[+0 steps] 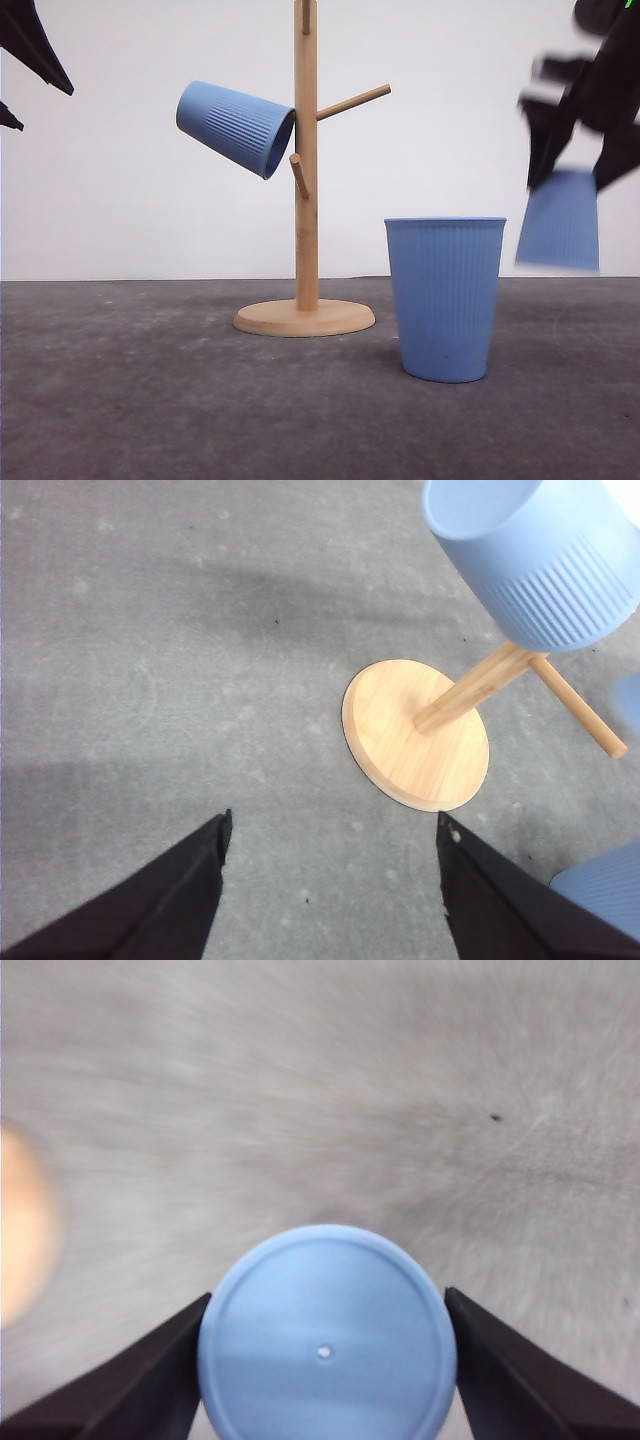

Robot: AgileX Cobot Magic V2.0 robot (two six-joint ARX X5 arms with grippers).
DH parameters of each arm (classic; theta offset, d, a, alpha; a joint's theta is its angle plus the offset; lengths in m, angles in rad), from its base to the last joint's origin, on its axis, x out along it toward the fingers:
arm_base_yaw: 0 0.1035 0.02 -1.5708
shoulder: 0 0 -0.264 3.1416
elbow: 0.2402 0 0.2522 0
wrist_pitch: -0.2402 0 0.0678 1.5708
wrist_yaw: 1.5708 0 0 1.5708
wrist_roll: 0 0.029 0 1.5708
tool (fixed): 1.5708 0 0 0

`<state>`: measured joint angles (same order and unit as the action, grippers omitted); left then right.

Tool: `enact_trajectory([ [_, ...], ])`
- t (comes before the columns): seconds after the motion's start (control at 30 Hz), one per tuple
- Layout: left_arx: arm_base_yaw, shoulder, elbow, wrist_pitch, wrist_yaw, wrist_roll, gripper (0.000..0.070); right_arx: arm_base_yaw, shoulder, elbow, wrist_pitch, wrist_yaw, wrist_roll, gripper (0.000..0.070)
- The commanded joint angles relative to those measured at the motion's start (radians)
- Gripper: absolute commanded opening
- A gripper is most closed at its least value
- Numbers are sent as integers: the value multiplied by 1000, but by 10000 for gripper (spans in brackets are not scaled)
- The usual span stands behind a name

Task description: Place three cups

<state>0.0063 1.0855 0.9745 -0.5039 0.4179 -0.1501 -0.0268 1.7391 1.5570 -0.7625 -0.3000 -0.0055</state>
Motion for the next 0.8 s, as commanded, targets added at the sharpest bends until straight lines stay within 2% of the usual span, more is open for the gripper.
enact_trajectory([
  [0.0, 0, 5, 8, 12, 0, 0, 389, -11, -42, 18, -6, -57, -5, 341],
  [0.1, 0, 5, 8, 25, 0, 0, 389, -28, -130, -4, 11, -138, -5, 341],
  [0.2, 0, 5, 8, 32, 0, -1, 389, -31, -233, -76, 88, -195, 12, 341],
  [0.33, 0, 5, 8, 33, 0, 1, 389, -31, -332, -200, 284, -346, 145, 341],
  [0.43, 0, 5, 8, 33, 0, 1, 389, -28, -342, -235, 385, -455, 240, 343],
  [0.77, 0, 5, 8, 32, 0, 1, 389, 8, -318, -236, 644, -498, 448, 348],
])
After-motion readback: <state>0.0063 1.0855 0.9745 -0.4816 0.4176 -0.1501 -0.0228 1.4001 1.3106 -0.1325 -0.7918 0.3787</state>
